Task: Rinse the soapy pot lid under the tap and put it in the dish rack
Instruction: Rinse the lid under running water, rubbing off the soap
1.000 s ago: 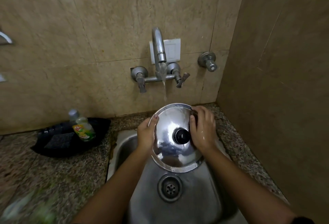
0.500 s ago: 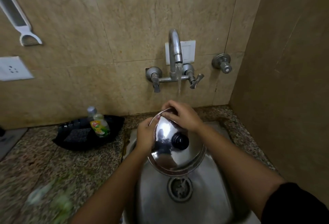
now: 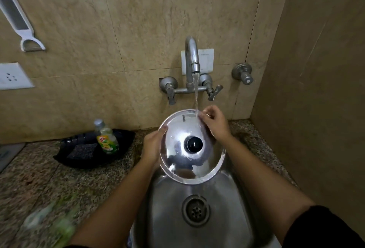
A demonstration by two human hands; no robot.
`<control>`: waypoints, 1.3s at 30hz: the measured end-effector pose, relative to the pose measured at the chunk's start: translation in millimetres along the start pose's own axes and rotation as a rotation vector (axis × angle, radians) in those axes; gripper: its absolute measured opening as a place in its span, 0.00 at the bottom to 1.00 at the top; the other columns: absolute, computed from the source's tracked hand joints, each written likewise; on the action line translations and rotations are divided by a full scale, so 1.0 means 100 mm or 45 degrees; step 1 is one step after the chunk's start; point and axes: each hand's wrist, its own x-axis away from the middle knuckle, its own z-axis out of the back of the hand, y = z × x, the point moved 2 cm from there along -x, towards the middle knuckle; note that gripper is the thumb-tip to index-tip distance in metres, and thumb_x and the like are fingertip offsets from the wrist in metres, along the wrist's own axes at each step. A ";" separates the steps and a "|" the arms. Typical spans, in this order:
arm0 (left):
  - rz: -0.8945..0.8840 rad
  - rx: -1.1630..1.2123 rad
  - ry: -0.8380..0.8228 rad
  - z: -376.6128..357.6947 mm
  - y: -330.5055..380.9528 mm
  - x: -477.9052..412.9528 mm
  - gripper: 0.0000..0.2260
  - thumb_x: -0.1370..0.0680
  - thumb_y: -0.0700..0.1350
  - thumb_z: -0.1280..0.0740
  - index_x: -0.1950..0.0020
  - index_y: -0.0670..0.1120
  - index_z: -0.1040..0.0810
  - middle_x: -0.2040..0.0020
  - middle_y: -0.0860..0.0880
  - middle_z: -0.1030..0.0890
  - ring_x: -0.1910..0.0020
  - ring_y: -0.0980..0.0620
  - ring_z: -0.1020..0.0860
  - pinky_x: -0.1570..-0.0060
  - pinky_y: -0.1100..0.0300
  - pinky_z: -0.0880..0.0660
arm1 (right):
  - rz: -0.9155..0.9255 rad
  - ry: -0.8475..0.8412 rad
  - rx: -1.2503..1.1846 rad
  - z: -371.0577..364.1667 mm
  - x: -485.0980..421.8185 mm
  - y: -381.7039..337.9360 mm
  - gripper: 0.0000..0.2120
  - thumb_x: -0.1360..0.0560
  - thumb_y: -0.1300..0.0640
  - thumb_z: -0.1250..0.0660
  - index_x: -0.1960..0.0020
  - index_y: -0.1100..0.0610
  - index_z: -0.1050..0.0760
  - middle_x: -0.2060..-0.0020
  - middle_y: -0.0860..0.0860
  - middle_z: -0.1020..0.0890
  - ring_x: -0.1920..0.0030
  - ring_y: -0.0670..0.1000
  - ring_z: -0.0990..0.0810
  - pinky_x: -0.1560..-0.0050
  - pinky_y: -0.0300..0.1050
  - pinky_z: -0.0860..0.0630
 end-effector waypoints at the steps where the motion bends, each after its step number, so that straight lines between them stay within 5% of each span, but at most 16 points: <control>1: 0.060 0.047 0.003 0.02 -0.01 -0.01 0.18 0.30 0.51 0.27 0.52 0.37 0.18 0.54 0.37 0.17 0.55 0.39 0.19 0.50 0.48 0.22 | -0.023 0.088 -0.012 0.06 0.00 0.05 0.08 0.26 0.55 0.31 0.60 0.49 0.29 0.62 0.45 0.21 0.56 0.50 0.21 0.49 0.55 0.23; 5: 0.120 -0.154 -0.105 -0.10 0.08 -0.03 0.15 0.29 0.51 0.26 0.54 0.38 0.17 0.57 0.39 0.15 0.58 0.41 0.18 0.54 0.47 0.21 | 0.020 -0.084 0.212 -0.06 0.03 0.01 0.06 0.24 0.51 0.33 0.58 0.47 0.30 0.60 0.44 0.20 0.56 0.49 0.20 0.51 0.52 0.24; 9: 0.034 -0.061 0.107 -0.08 -0.02 -0.06 0.13 0.30 0.51 0.26 0.62 0.41 0.18 0.61 0.41 0.18 0.60 0.44 0.22 0.55 0.51 0.24 | 0.120 -0.033 0.300 -0.05 0.08 0.04 0.02 0.22 0.53 0.38 0.53 0.48 0.27 0.57 0.45 0.19 0.54 0.48 0.21 0.51 0.52 0.24; 12: 0.159 0.119 0.300 0.03 -0.09 -0.07 0.12 0.27 0.51 0.28 0.59 0.42 0.19 0.59 0.44 0.18 0.59 0.45 0.21 0.49 0.52 0.23 | 0.297 0.085 0.534 0.20 0.25 0.24 0.13 0.23 0.54 0.43 0.43 0.54 0.24 0.45 0.53 0.20 0.43 0.55 0.23 0.42 0.53 0.27; 17: 0.290 0.252 0.426 0.11 -0.19 -0.17 0.15 0.26 0.52 0.29 0.53 0.39 0.20 0.55 0.44 0.19 0.57 0.44 0.21 0.46 0.49 0.23 | 0.512 -0.170 1.230 0.30 0.50 0.60 0.38 0.31 0.58 0.26 0.26 0.46 0.40 0.23 0.50 0.42 0.25 0.52 0.45 0.26 0.53 0.46; 20: 0.404 0.290 0.401 -0.01 -0.26 -0.17 0.19 0.26 0.54 0.31 0.45 0.40 0.21 0.55 0.45 0.19 0.58 0.47 0.22 0.51 0.52 0.26 | 0.664 -0.151 1.210 0.25 0.51 0.51 0.33 0.29 0.50 0.27 0.27 0.48 0.36 0.24 0.51 0.39 0.24 0.53 0.44 0.26 0.52 0.52; 25: 0.582 0.321 0.183 -0.32 -0.22 -0.11 0.21 0.23 0.54 0.34 0.36 0.42 0.24 0.37 0.45 0.22 0.36 0.44 0.26 0.34 0.49 0.31 | 0.903 0.030 1.080 0.41 0.52 0.31 0.16 0.26 0.52 0.36 0.39 0.52 0.23 0.36 0.51 0.22 0.33 0.52 0.30 0.31 0.48 0.44; 29: 0.618 0.196 0.003 -0.44 -0.15 -0.05 0.14 0.20 0.48 0.39 0.40 0.42 0.23 0.39 0.42 0.21 0.43 0.42 0.23 0.48 0.50 0.26 | 0.966 0.136 0.927 0.55 0.53 0.11 0.09 0.25 0.55 0.36 0.48 0.53 0.20 0.49 0.50 0.17 0.44 0.49 0.24 0.35 0.48 0.37; 31: 0.615 0.195 -0.061 -0.40 -0.19 -0.06 0.16 0.21 0.50 0.38 0.39 0.41 0.24 0.47 0.42 0.20 0.49 0.42 0.21 0.52 0.49 0.24 | 0.882 0.113 0.858 0.57 0.48 0.00 0.05 0.27 0.59 0.32 0.53 0.52 0.22 0.55 0.49 0.19 0.50 0.49 0.25 0.42 0.53 0.30; 33: 0.535 0.279 -0.138 -0.37 -0.23 -0.07 0.21 0.20 0.55 0.42 0.36 0.42 0.23 0.46 0.40 0.18 0.44 0.40 0.21 0.43 0.46 0.26 | 0.618 0.043 0.666 0.57 0.39 -0.05 0.06 0.27 0.59 0.31 0.53 0.51 0.24 0.56 0.47 0.22 0.52 0.47 0.26 0.49 0.51 0.26; 36: 0.447 0.267 -0.254 -0.40 -0.23 0.00 0.29 0.20 0.63 0.51 0.47 0.46 0.18 0.52 0.44 0.14 0.42 0.43 0.21 0.43 0.49 0.26 | 0.195 0.038 0.304 0.55 0.24 0.01 0.12 0.28 0.57 0.29 0.47 0.48 0.24 0.51 0.47 0.20 0.48 0.48 0.22 0.47 0.50 0.23; 39: 0.334 0.085 -0.315 -0.43 -0.18 0.11 0.28 0.23 0.66 0.47 0.44 0.47 0.18 0.49 0.44 0.15 0.49 0.45 0.17 0.47 0.47 0.23 | -0.098 0.048 0.150 0.53 0.10 0.19 0.18 0.30 0.60 0.27 0.42 0.49 0.23 0.49 0.49 0.17 0.48 0.51 0.20 0.43 0.54 0.23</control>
